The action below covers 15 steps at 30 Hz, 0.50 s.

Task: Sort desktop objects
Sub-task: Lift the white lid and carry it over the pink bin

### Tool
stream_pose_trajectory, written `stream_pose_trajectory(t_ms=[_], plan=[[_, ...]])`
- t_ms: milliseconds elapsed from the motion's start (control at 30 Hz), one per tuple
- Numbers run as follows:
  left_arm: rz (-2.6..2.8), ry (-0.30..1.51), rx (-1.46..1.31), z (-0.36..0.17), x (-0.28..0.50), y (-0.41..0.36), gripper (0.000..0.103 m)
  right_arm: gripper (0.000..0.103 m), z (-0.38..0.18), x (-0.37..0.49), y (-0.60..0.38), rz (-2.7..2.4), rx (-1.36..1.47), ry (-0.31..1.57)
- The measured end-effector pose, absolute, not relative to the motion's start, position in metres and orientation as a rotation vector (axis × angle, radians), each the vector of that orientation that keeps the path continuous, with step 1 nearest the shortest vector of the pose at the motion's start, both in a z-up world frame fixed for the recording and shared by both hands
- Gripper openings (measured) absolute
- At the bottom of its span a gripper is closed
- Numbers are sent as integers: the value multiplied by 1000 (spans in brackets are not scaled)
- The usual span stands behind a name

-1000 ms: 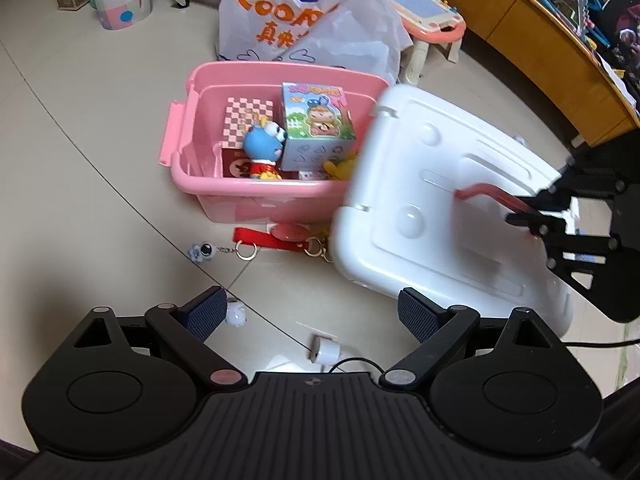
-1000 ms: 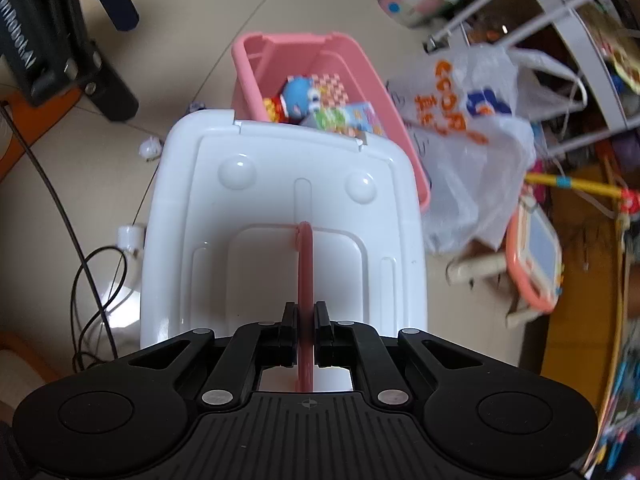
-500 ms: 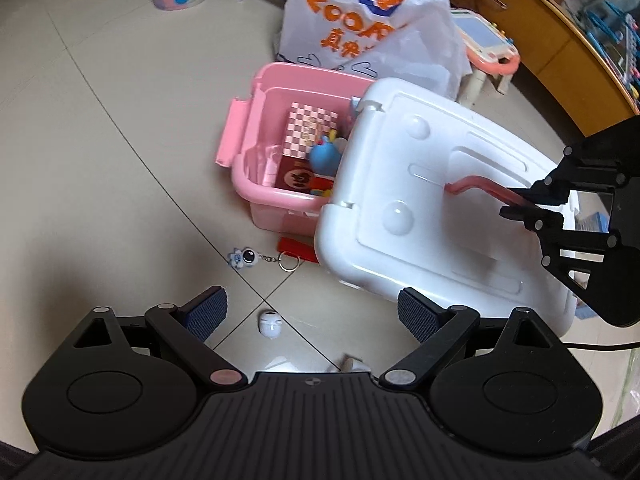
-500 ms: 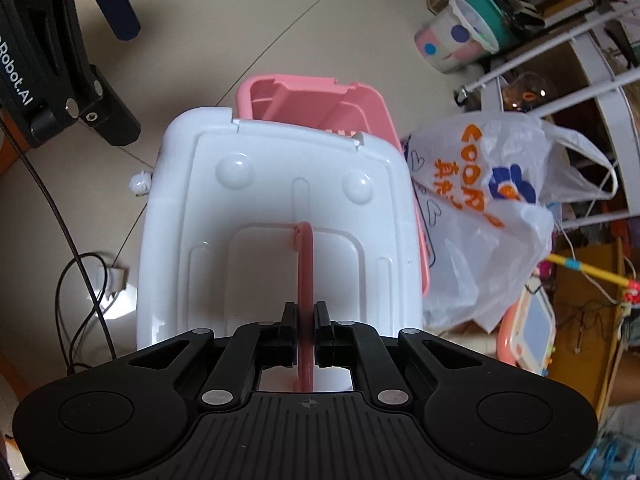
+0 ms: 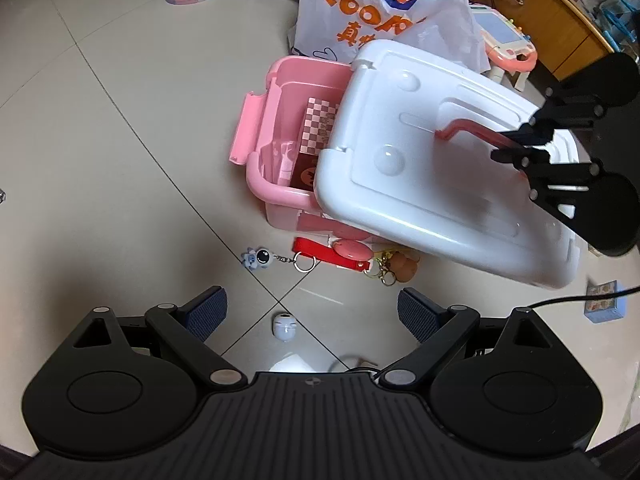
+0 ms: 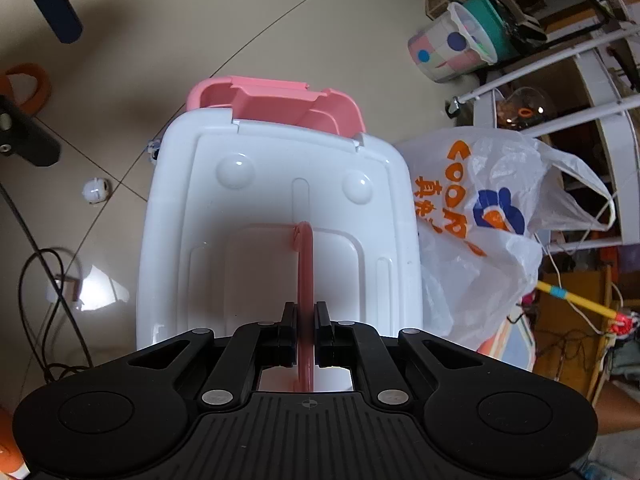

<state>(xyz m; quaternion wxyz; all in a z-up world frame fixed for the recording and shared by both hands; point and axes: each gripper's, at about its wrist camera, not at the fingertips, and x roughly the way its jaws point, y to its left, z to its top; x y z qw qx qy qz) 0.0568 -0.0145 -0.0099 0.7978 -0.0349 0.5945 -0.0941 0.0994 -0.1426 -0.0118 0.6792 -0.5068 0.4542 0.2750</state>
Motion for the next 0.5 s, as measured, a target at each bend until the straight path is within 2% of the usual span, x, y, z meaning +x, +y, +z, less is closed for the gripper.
stream_pose_trajectory(t_ms=[500], plan=[[-134, 1289, -113, -17, 64, -6, 94, 7, -36, 129, -104, 685, -1258, 909]])
